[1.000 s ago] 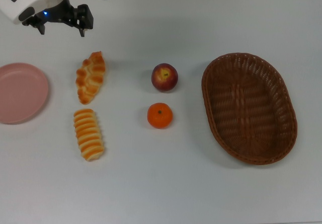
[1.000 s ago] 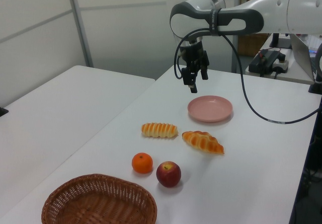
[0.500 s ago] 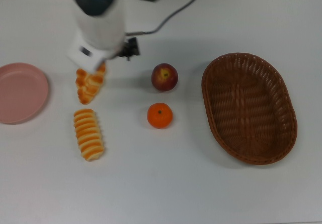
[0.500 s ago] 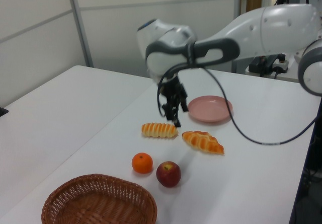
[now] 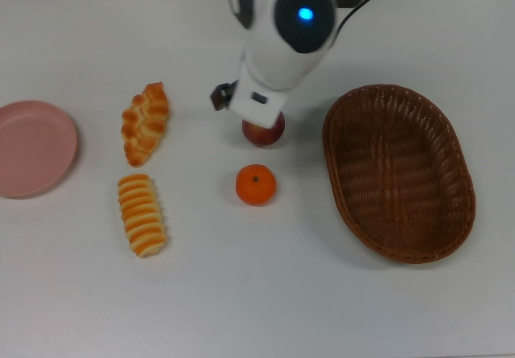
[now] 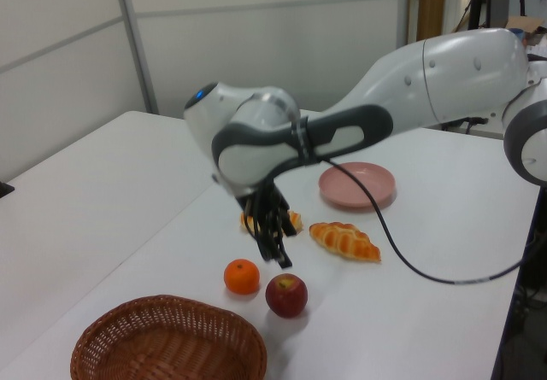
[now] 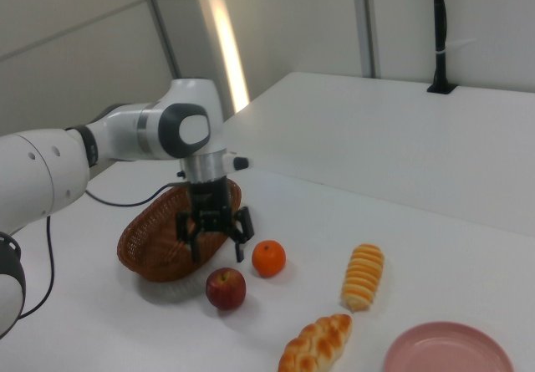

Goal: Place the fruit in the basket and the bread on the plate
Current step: 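Move the gripper down over the red apple and grasp it, then carry the red apple to the wicker basket and release it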

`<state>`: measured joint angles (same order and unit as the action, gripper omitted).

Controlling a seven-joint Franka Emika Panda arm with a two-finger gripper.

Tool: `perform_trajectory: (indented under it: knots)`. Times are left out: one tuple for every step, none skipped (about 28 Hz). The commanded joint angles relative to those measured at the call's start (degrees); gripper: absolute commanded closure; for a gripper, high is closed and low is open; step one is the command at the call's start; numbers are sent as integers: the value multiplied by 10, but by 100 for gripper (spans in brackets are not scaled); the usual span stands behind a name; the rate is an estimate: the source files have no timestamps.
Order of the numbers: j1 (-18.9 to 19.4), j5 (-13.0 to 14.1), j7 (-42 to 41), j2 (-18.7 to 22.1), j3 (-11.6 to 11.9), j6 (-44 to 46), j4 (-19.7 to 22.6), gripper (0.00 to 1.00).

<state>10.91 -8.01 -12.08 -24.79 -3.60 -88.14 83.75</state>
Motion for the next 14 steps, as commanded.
perform_trajectory:
  knots:
    - [28,-21,-9,-3,7,3,33,0]
    - [30,-23,-5,-7,7,3,33,0]
    - [30,-24,-1,-12,7,3,34,0]
    - [31,-29,6,-21,7,2,36,0]
    - [31,-32,10,-24,7,1,36,0]
    - [33,-38,13,-29,7,0,36,0]
    - [35,-42,17,-33,7,-1,36,0]
    - [35,-48,20,-39,7,-2,36,0]
    - [35,-59,25,-45,7,-4,36,0]
    - [36,-63,27,-47,7,-5,36,0]
    - [36,-67,28,-51,7,-7,36,0]
    - [37,-71,29,-53,7,-8,36,0]
    - [37,-74,31,-55,7,-11,36,0]
    - [38,-77,36,-61,7,-15,36,0]
